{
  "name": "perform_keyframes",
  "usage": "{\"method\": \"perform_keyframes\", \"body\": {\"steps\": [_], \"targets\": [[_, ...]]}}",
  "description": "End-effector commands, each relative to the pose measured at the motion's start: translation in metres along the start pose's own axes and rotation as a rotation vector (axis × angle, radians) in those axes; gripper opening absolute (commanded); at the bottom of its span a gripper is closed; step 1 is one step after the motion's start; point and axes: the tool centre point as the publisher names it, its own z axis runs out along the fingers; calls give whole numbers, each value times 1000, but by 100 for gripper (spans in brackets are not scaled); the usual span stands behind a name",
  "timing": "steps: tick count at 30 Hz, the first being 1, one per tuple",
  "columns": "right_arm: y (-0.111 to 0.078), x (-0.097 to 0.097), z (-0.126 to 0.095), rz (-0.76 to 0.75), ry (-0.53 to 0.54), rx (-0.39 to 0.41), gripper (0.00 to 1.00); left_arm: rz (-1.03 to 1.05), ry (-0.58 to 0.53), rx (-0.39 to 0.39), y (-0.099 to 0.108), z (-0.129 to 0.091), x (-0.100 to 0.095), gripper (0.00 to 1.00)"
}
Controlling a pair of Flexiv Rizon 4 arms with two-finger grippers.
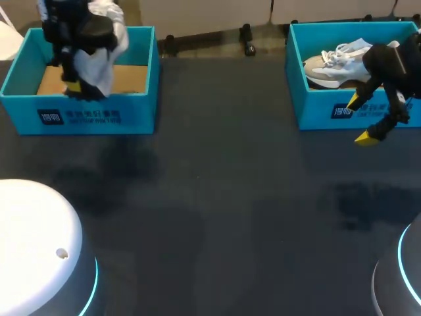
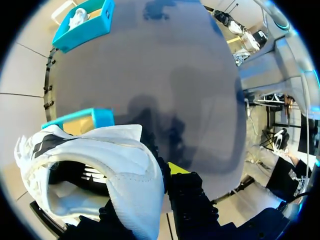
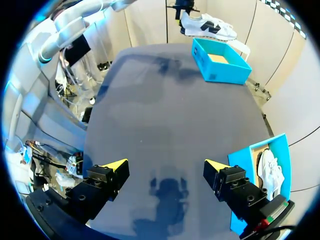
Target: Take the shoe out of the shoebox, open the shoe tongue, remove and reinsert the insole, then place the shoe into the shoebox
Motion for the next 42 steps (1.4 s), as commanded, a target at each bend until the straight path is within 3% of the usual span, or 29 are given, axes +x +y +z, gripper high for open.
{"method": "perform_keyframes", "body": {"steps": [1, 11, 23, 31, 42], "targets": [[0, -2, 1, 1, 3, 2, 100, 2, 0, 80, 45, 5, -11, 0], [0, -2, 1, 1, 3, 2, 100, -33, 14, 75, 126, 20, -41, 0], [0, -2, 1, 1, 3, 2, 100, -46, -15, 49, 193, 42, -77, 0], [0, -2, 1, 1, 3, 2, 100, 38, -69, -10, 212, 49, -97, 0], [0, -2, 1, 1, 3, 2, 100, 60, -74, -19, 211, 51, -97, 0]]}}
